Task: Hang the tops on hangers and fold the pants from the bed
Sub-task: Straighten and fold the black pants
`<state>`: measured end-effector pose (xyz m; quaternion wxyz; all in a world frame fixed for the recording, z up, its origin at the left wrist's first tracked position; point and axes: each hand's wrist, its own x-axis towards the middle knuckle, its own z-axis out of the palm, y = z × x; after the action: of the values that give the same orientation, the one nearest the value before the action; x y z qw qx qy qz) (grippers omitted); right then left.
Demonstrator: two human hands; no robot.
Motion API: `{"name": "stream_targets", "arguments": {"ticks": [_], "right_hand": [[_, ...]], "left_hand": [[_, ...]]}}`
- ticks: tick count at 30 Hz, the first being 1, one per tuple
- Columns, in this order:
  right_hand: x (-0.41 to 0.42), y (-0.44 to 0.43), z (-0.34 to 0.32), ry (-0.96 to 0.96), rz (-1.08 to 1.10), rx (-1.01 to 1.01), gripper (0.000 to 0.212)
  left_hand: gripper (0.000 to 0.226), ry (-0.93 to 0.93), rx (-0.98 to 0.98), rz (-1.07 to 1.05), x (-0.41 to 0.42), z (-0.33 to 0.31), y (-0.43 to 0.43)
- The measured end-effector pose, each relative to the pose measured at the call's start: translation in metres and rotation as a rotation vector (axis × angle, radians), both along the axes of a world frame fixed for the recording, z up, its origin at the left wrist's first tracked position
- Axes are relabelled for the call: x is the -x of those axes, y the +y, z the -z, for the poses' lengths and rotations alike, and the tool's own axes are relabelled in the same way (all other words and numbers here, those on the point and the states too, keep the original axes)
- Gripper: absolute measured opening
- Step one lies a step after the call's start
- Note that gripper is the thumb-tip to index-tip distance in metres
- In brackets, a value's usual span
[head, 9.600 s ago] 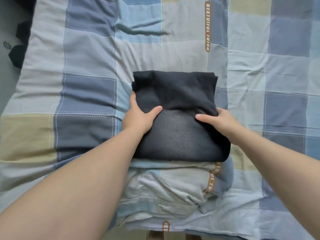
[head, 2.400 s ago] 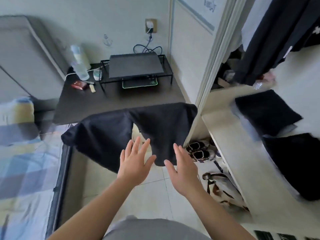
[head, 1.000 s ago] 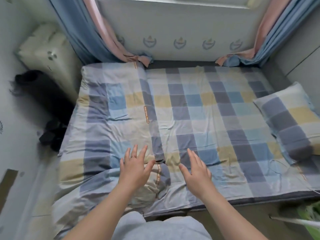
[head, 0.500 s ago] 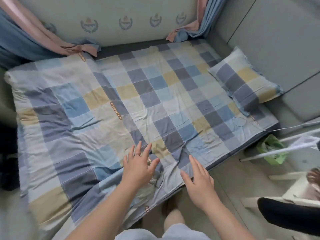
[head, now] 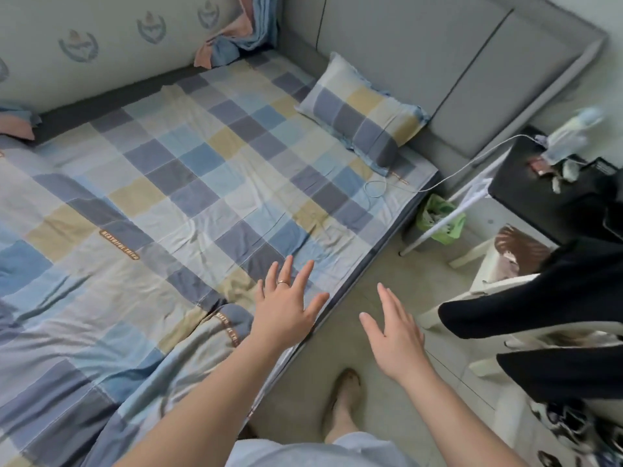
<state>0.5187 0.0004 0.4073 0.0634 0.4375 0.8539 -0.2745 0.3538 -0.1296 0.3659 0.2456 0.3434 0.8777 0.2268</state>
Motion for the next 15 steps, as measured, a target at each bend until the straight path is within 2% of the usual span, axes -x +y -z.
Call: {"name": "stream_targets", "arguments": {"ticks": [9, 15], "right_hand": [[-0.138, 0.173, -0.01, 0.095, 0.284, -0.078, 0.067], [-0.253, 0.332, -0.022, 0.138, 0.335, -0.133, 0.068]], "left_hand": [[0.068, 0.054, -0.101, 0.214, -0.101, -0.006, 0.191], [0.07, 0.002, -0.129, 0.267, -0.206, -0.015, 0.365]]}}
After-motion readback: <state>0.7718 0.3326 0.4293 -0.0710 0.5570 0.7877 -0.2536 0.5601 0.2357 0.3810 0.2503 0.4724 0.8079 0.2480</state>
